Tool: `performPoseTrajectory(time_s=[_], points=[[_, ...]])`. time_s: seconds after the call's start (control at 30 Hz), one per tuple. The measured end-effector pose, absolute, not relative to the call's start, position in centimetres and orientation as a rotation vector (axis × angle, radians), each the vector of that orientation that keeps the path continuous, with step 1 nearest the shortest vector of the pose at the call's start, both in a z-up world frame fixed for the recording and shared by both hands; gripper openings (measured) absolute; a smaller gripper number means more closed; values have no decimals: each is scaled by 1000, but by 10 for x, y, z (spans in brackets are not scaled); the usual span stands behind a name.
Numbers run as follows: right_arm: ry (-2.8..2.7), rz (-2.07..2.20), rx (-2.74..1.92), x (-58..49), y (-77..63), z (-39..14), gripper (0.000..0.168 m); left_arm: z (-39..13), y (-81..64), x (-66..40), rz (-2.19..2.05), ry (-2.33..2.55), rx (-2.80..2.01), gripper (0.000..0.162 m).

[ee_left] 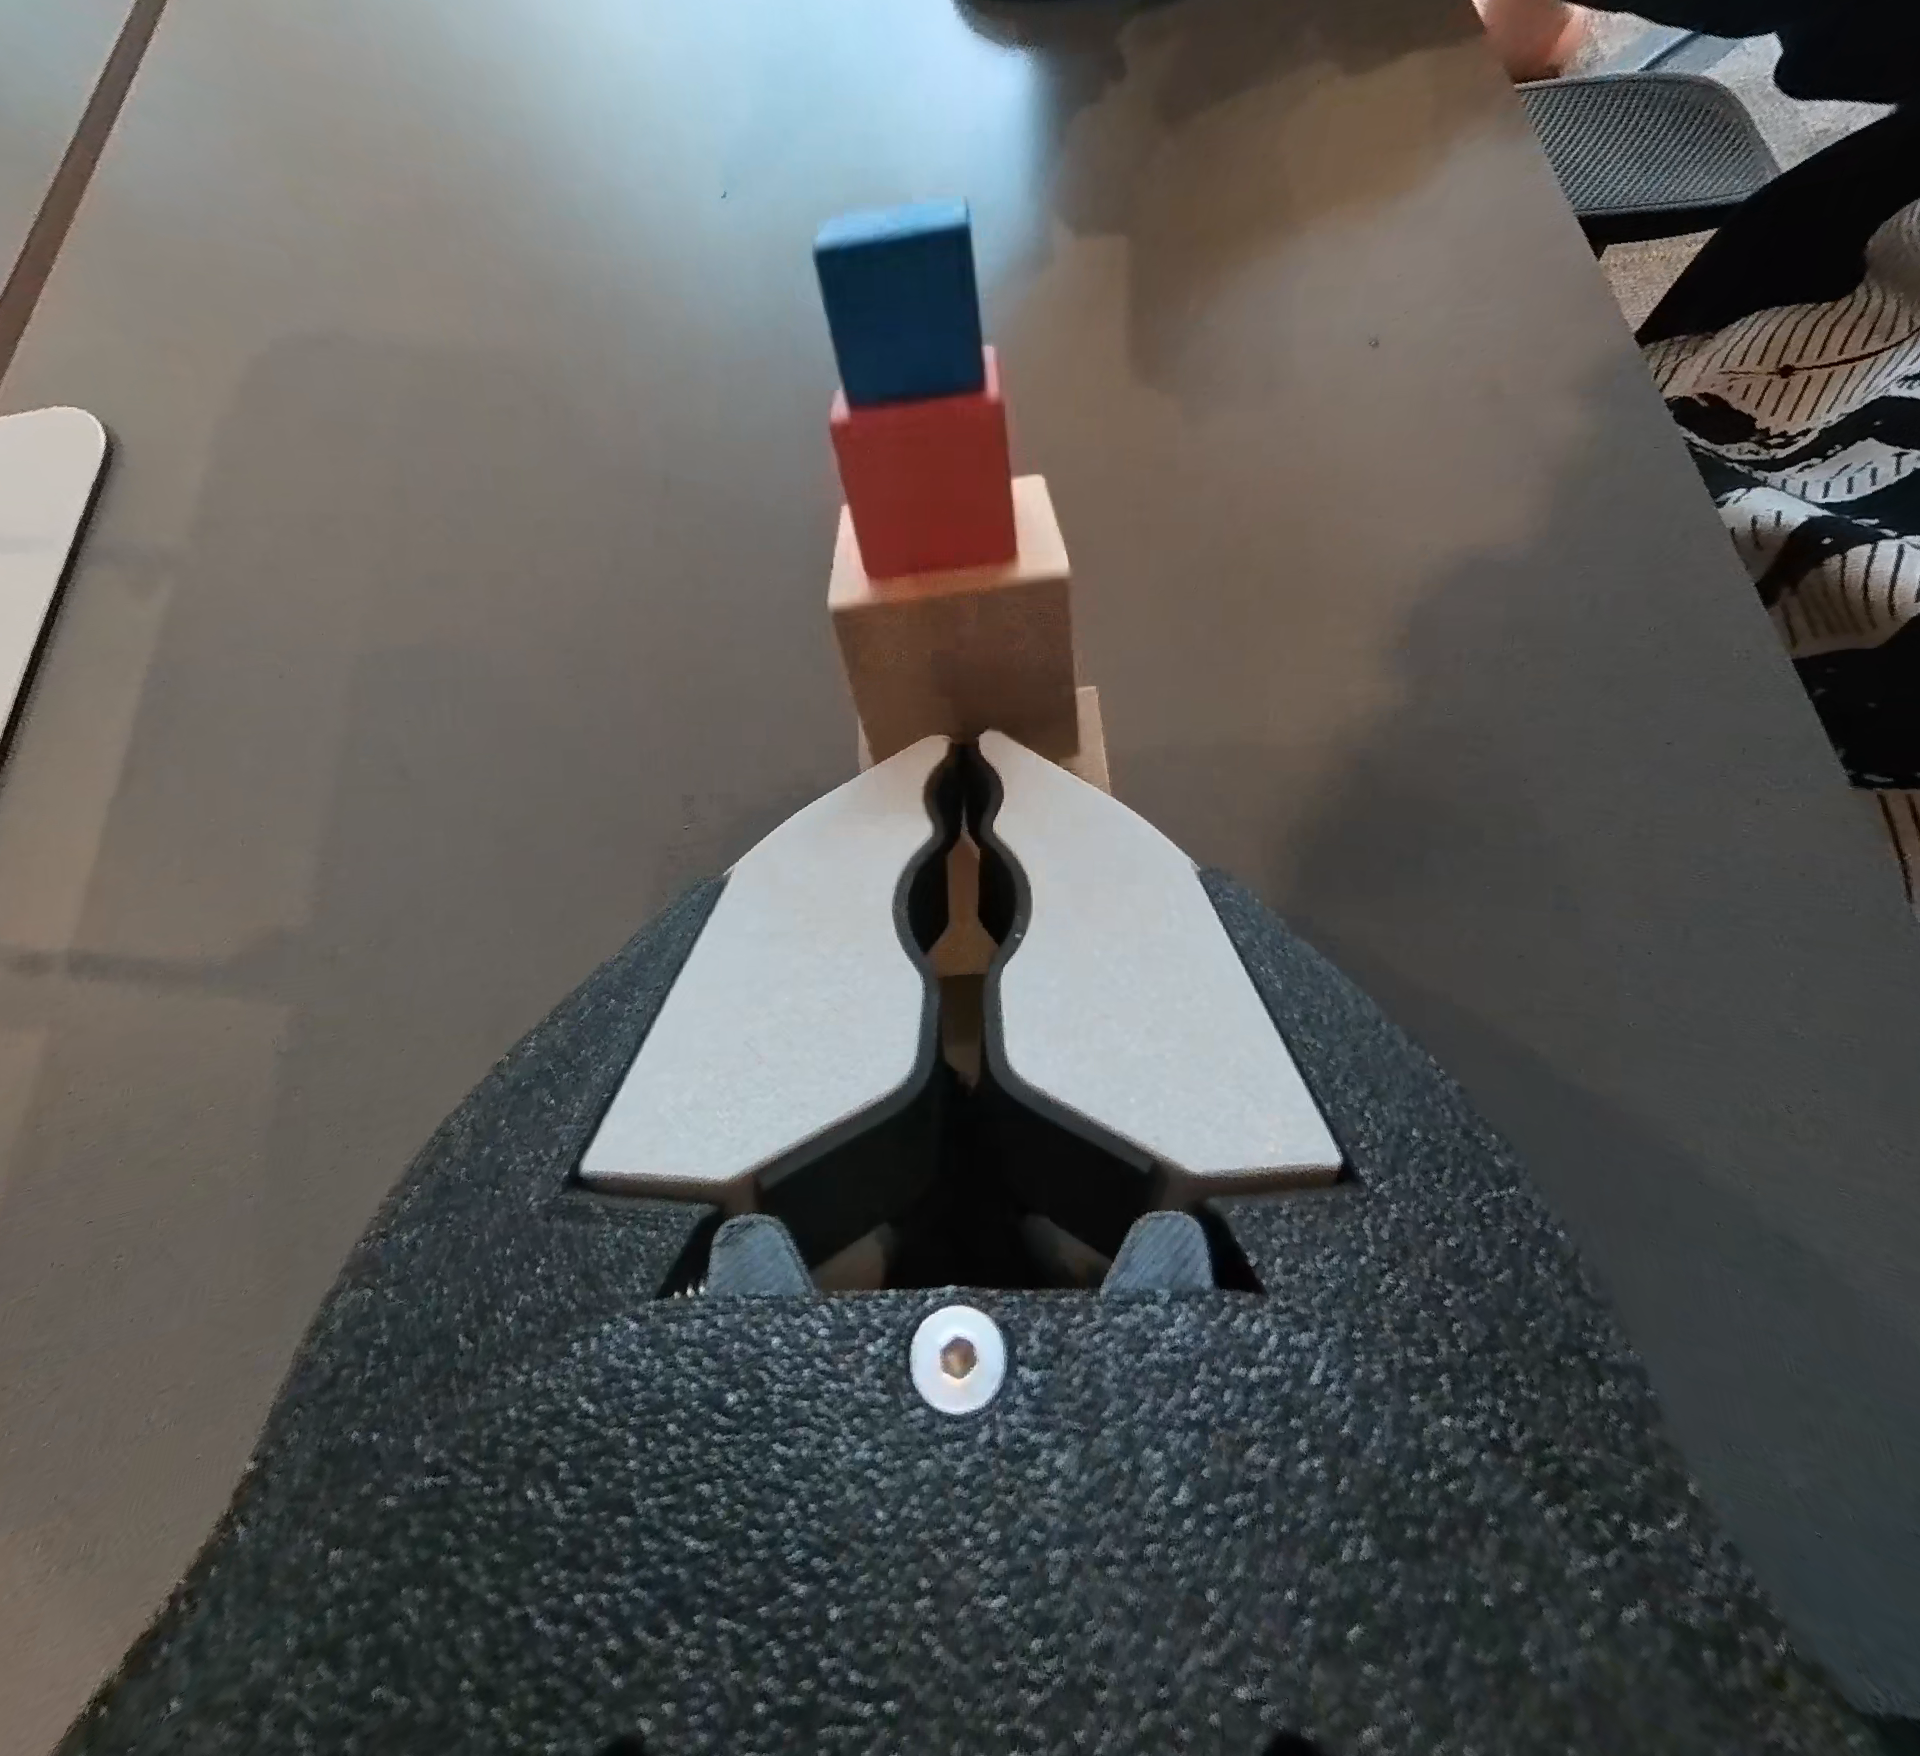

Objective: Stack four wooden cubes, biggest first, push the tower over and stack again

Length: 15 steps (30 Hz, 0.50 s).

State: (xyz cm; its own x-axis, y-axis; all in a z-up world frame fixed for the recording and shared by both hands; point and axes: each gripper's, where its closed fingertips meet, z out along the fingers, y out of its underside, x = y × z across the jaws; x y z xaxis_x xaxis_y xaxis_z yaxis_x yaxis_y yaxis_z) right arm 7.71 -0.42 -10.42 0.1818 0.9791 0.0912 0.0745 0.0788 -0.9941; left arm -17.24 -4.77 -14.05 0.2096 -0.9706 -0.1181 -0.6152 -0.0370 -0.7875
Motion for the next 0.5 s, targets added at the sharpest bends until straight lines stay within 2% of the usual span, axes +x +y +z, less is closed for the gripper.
performPoseTrajectory(time_s=[0.2,0.23,0.5], points=[[-1158,978,-1275,77,-4,-104,96,-136,-52,-174,-652,1464,-1727,0],[-1158,978,-1275,77,-4,-104,96,-133,-53,-176,-669,1449,-1716,4],[-1162,977,-1274,77,-5,-104,96,-109,-63,-195,-802,1245,-1573,96]])
